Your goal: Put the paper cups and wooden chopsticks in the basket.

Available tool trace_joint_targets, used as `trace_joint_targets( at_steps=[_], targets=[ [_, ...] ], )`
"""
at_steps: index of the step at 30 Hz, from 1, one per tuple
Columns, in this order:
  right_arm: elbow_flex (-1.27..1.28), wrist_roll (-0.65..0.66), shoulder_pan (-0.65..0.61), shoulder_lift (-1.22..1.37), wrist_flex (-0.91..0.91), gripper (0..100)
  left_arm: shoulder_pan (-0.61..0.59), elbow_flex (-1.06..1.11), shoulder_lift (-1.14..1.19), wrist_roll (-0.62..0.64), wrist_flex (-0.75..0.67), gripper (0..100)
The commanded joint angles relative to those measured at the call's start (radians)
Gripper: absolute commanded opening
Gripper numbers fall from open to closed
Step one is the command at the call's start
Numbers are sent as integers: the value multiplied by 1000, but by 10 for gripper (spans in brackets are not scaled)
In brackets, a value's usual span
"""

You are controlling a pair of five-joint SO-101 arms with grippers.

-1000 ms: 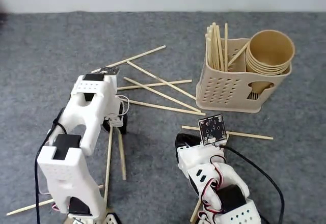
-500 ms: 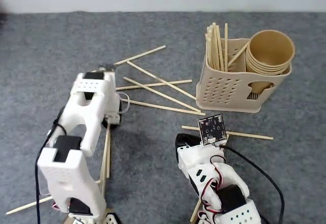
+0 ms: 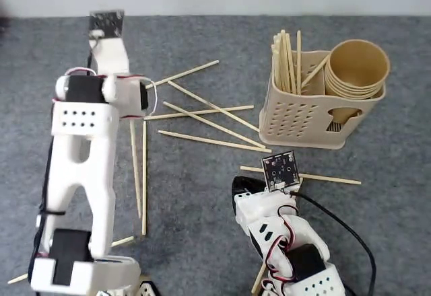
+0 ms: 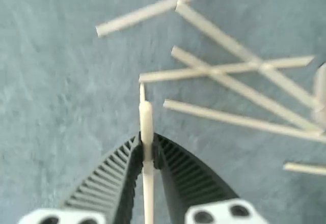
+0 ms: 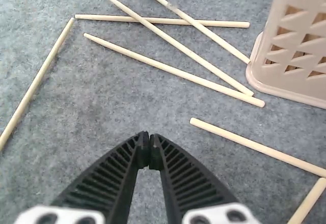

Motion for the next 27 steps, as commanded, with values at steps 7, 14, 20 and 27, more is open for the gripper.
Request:
trace_joint_targets(
  at_steps=[7,14,20,27],
  targets=[
    [14,-3,4,-12,-18,9,193,-384,-160,186,-32,12],
    [14,-3,4,-12,-18,9,334,-472,-166,331,-307,12],
    [14,-3,4,-12,-18,9,440,-430,-161,333,-575,12],
    [14,-3,4,-12,-18,9,450,-199,-158,331,-979,12]
  ],
)
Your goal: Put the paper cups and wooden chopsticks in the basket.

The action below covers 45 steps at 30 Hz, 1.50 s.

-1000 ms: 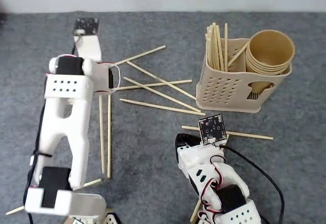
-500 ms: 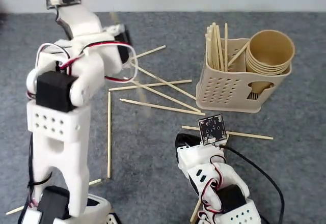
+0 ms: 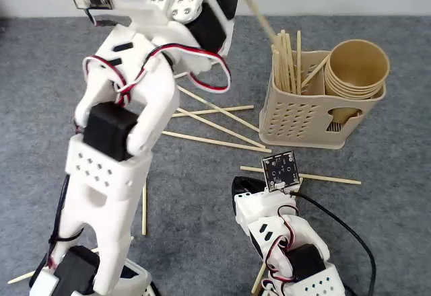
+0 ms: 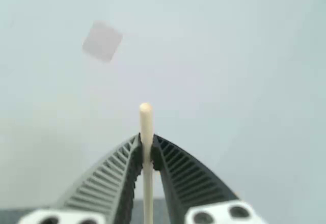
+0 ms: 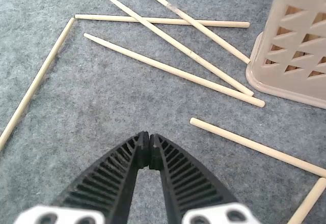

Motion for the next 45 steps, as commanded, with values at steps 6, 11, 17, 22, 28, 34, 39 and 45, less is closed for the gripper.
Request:
trace_joint_targets(
  at_steps=[6,11,17,22,28,34,39,45],
  targets=[
    [14,-3,4,-12,-18,9,11,426,-40,-78,-545,12],
    [14,-3,4,-12,-18,9,63,611,-41,-204,-628,13],
    [14,-3,4,-12,-18,9,75,625,-41,-203,-546,15],
    [14,-3,4,-12,-18,9,78,567,-44,-199,-342,62],
    [14,-3,4,-12,-18,9,77,392,-51,-109,-110,148],
    [14,-3,4,-12,-18,9,64,136,-51,-92,219,148],
    [14,-3,4,-12,-18,9,-40,-21,-49,-94,456,148],
    [14,-3,2,-10,-18,9,-236,-50,-41,-158,620,148]
  ],
)
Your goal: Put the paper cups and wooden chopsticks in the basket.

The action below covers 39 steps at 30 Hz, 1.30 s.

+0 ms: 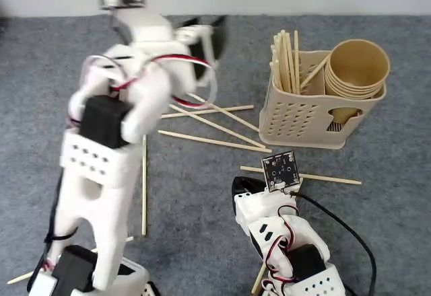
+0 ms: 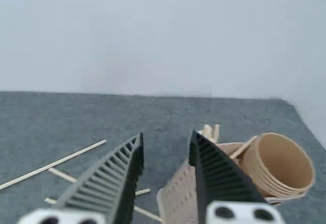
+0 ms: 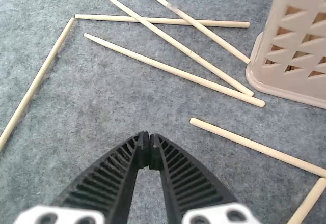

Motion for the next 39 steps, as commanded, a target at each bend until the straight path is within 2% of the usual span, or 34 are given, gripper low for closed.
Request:
trace_joint_targets(
  at_steps=[1,7,14,19,25,35,37,39],
  targets=[
    [14,-3,2,-10,-18,9,-118,-53,-41,-61,87,148],
    [14,-3,2,-10,-18,9,-275,27,-41,-160,187,148],
    [14,-3,2,-8,-18,9,-327,366,-23,-325,172,148],
    [14,-3,2,-7,-18,9,-345,518,103,-347,77,148],
    [14,-3,2,-5,-18,9,-358,496,359,-350,43,148],
    [14,-3,2,-5,-18,9,-359,302,753,-344,44,144],
    [14,-3,2,-5,-18,9,-359,269,795,-344,48,100],
    [14,-3,2,-5,-18,9,-359,245,801,-344,48,15]
  ],
)
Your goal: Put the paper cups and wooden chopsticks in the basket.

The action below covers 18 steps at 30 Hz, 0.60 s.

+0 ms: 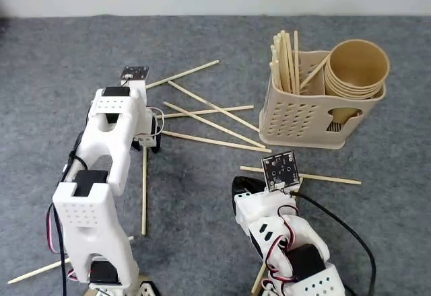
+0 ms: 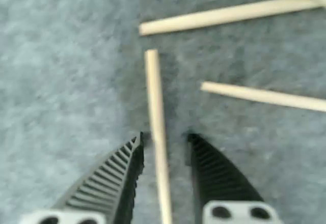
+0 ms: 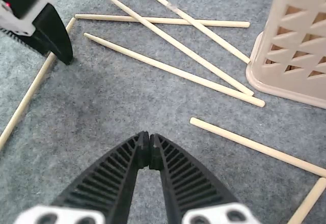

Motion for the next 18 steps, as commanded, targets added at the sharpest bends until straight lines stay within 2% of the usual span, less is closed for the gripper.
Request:
trace_joint_targets(
  at_steps=[1,11,18],
  targets=[
    [14,-3,2,-5,-18,9,-12,-79,18,-3,-11,8],
    [14,-3,2,-7,-18,9,-6,-84,-15,60,-11,13],
    [14,-3,2,-7,-18,9,-6,-82,-292,101,8,13]
  ],
)
